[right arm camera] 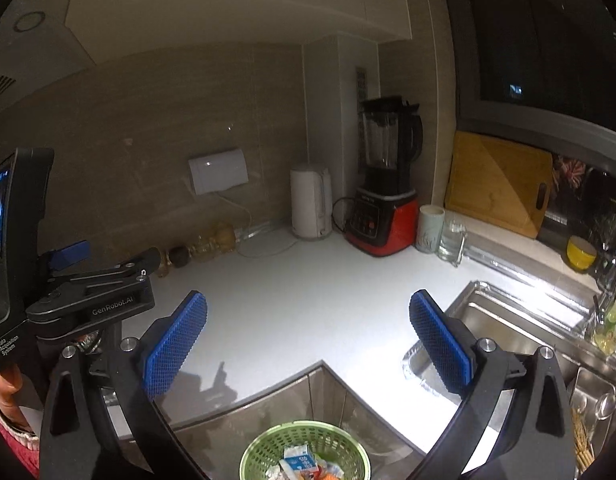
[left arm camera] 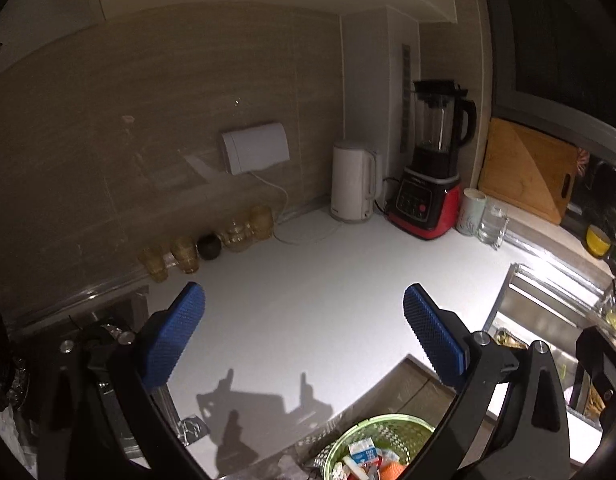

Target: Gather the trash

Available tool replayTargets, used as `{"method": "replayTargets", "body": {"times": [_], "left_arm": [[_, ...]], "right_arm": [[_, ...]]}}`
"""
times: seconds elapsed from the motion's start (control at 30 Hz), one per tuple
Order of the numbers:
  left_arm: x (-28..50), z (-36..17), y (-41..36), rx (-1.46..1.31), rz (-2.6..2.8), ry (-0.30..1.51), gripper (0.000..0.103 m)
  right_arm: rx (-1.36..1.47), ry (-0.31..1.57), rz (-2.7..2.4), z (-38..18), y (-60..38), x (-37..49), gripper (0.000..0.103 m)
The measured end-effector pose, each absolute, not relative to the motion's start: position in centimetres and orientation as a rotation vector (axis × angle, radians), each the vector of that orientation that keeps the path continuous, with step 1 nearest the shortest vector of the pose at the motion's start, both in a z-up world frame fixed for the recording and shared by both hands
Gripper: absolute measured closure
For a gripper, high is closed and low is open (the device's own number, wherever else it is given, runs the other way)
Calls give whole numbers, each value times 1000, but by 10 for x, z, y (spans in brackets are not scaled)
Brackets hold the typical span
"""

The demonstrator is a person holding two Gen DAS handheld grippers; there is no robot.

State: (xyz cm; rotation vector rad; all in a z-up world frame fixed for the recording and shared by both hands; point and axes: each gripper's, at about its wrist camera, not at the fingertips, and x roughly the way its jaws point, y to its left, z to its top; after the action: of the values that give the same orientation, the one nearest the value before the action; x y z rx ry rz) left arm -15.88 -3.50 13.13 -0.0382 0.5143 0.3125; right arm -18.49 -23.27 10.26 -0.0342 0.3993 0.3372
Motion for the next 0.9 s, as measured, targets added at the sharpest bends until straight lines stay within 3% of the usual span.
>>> {"method": "replayTargets", "body": {"times": [0.3,0.9], "left_arm": [[-177,180,-10,-106,418,410,8],[-176,141,6,-79,433,541,8]], "right_arm": [[-22,250,378,154,-219,-209,2],[-30,405,375,117,-193,-193,2]]}}
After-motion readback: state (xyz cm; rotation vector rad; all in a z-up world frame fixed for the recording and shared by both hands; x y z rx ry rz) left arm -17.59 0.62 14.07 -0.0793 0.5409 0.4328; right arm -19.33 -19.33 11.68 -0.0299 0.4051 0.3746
